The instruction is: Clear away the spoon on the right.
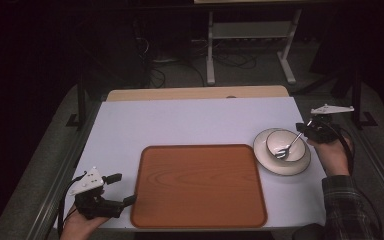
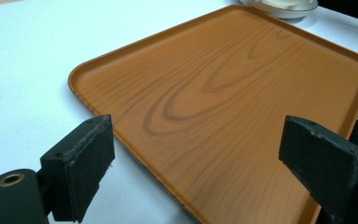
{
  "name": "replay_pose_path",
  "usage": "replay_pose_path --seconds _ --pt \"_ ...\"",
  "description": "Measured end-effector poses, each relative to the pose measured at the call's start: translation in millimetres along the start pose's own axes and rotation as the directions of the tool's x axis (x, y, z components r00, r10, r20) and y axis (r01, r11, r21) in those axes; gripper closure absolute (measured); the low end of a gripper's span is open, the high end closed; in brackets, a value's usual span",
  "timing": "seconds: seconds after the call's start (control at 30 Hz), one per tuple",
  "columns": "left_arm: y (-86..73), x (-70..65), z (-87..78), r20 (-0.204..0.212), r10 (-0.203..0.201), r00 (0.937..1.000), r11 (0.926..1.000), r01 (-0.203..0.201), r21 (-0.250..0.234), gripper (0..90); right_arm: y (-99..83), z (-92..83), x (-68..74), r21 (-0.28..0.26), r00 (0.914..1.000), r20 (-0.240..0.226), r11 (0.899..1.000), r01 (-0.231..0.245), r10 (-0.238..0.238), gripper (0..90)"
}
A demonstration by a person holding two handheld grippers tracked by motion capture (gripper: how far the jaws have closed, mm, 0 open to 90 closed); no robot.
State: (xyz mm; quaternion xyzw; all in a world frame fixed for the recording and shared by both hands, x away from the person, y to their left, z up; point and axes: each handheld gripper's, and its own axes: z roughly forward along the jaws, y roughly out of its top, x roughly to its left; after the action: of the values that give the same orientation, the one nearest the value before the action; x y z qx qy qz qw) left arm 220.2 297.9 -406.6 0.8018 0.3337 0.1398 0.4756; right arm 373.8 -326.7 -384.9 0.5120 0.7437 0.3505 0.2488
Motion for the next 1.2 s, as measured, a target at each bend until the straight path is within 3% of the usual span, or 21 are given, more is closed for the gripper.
replay_pose_path --seconds 0.23,0.57,0.97,1.03,1.07,1.2 --pt "0.1 -0.2 -0.1 0.0 -0.001 1.0 1.0 0.001 -0.001 9.6 -7.1 -7.2 -3.1 0.008 0.9998 0.017 1.0 -0.007 0.007 89.3" --pt "0.3 -0.3 -0.5 -0.002 -0.001 1.0 1.0 0.001 -0.001 9.6 -16.6 -15.8 1.5 0.036 0.9987 0.048 0.999 0.016 -0.018 89.3" --pt "0.3 -0.3 -0.8 -0.002 -0.001 1.0 1.0 0.001 -0.002 9.6 -24.1 -23.6 4.6 0.025 0.9991 0.042 1.0 0.004 -0.005 89.2" --pt "0.4 -0.6 -0.7 -0.002 0.0 1.0 1.0 0.0 -0.003 9.6 -23.1 -25.4 4.2 0.007 0.9991 0.042 1.0 -0.006 0.006 85.1" --pt "0.4 -0.4 -0.8 -0.003 0.0 1.0 1.0 0.0 -0.001 9.6 -21.0 -27.7 5.5 -0.008 0.9996 0.03 1.0 -0.003 0.003 74.4" --pt "0.2 -0.2 -1.0 -0.003 -0.001 1.0 1.0 0.001 -0.001 9.6 -15.5 -37.4 12.4 -0.077 0.9999 -0.012 0.997 -0.012 0.011 52.1"
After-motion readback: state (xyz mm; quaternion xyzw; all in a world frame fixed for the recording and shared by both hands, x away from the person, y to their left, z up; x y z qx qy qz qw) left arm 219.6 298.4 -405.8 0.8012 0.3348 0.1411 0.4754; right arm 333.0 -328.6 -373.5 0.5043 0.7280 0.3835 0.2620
